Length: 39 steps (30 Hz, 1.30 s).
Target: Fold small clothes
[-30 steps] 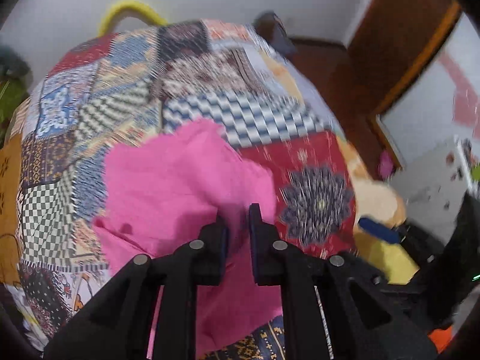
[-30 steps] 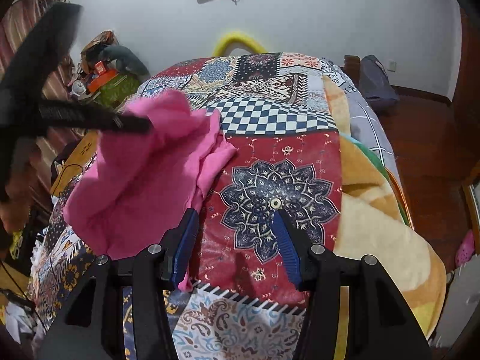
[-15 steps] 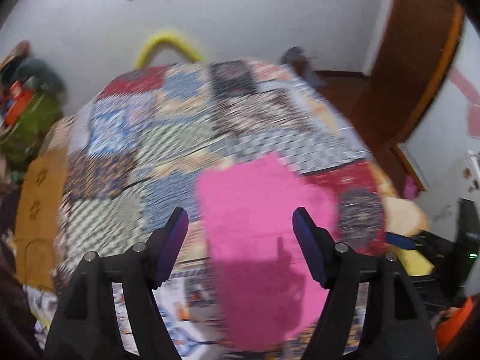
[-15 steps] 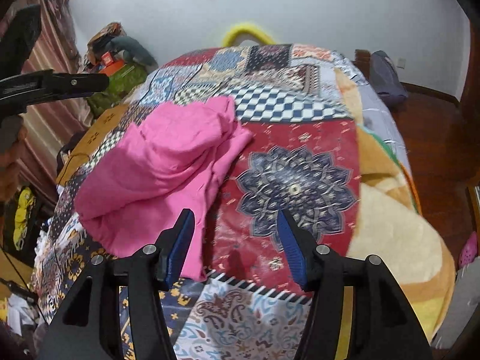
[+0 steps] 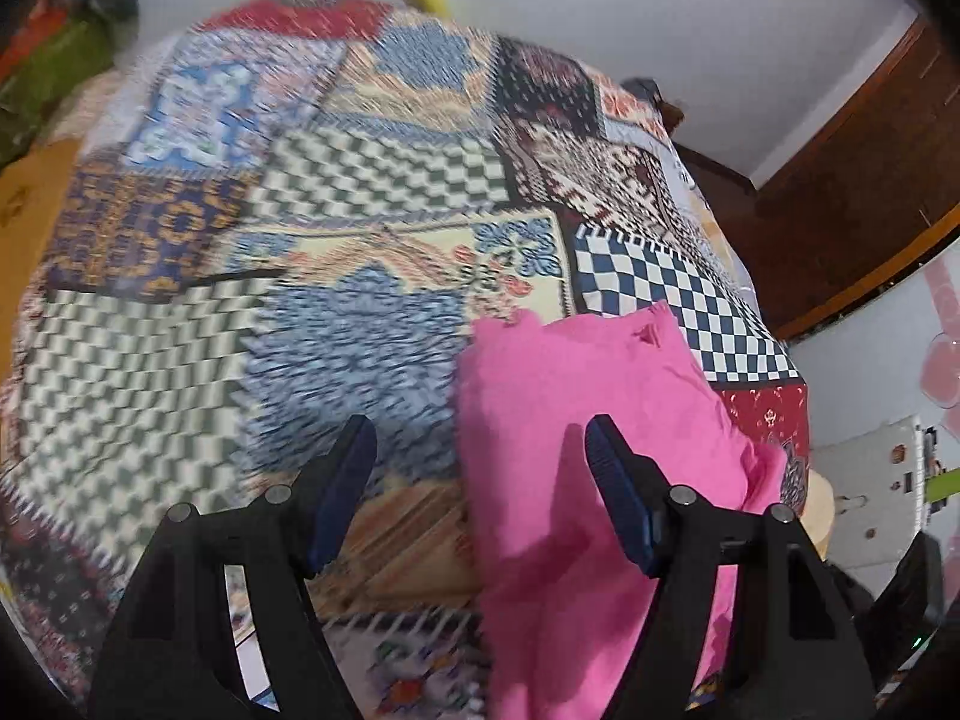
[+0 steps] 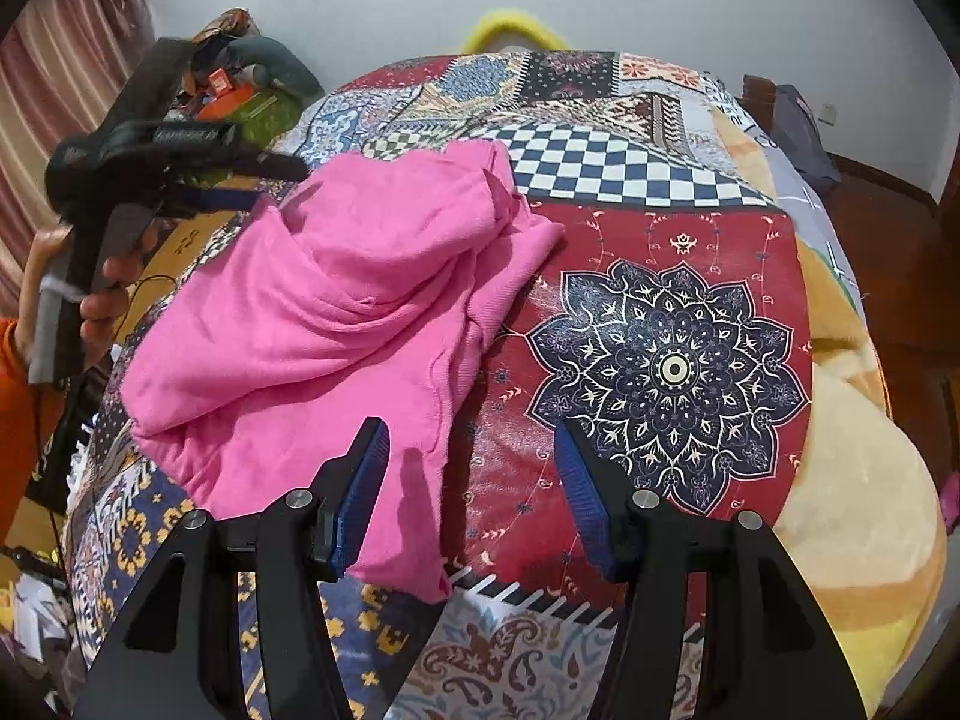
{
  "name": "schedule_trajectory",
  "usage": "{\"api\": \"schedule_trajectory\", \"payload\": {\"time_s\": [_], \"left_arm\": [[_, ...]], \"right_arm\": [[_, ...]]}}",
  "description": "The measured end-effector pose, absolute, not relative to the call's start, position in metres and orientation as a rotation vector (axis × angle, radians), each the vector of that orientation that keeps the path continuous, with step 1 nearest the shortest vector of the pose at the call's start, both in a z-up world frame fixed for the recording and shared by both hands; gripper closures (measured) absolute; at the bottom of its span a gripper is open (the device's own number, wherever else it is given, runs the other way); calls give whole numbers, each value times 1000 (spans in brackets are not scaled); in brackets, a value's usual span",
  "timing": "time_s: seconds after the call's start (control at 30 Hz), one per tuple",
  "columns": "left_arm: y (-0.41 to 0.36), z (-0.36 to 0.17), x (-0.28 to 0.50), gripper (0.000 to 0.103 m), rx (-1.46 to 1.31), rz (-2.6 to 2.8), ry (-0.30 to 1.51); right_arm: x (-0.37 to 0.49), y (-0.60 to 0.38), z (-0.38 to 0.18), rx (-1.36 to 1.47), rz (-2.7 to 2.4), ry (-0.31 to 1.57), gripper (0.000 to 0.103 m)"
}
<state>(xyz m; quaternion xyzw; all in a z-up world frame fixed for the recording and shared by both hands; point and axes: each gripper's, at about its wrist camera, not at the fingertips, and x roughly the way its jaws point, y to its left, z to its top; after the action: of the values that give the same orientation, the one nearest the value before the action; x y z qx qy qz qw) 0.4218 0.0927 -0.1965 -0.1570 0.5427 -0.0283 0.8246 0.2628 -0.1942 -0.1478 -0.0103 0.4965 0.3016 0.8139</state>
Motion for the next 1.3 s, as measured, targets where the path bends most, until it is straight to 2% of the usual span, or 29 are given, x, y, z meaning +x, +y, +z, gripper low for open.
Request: {"api": "schedule_trajectory", "payload": {"time_s": [0.03, 0.13, 0.4, 0.67, 0.9, 1.0, 1.07, 1.3], "left_arm": [[90, -204, 430, 33, -348, -67, 1178], [83, -220, 440, 84, -380, -104, 1202], [93, -204, 400, 86, -250, -24, 1138], [140, -201, 294, 86, -220, 76, 1190], [145, -209, 207, 85, -300, 65, 1225], [147, -205, 189, 80, -297, 83, 1208], [151, -197, 183, 71, -302, 98, 1187], [149, -175, 171, 54, -170, 161, 1077]], "right_arm": [[264, -194, -149, -22, 639, 1064, 50], [267, -195, -152, -22, 629, 1072, 50], [268, -203, -142, -20, 608, 1055, 50], [248, -201, -115, -34, 637, 1006, 50], [228, -182, -99, -83, 692, 980, 50], [219, -167, -95, -105, 725, 976, 50], [216, -156, -94, -111, 750, 981, 50], [198, -102, -90, -163, 881, 984, 49]]}}
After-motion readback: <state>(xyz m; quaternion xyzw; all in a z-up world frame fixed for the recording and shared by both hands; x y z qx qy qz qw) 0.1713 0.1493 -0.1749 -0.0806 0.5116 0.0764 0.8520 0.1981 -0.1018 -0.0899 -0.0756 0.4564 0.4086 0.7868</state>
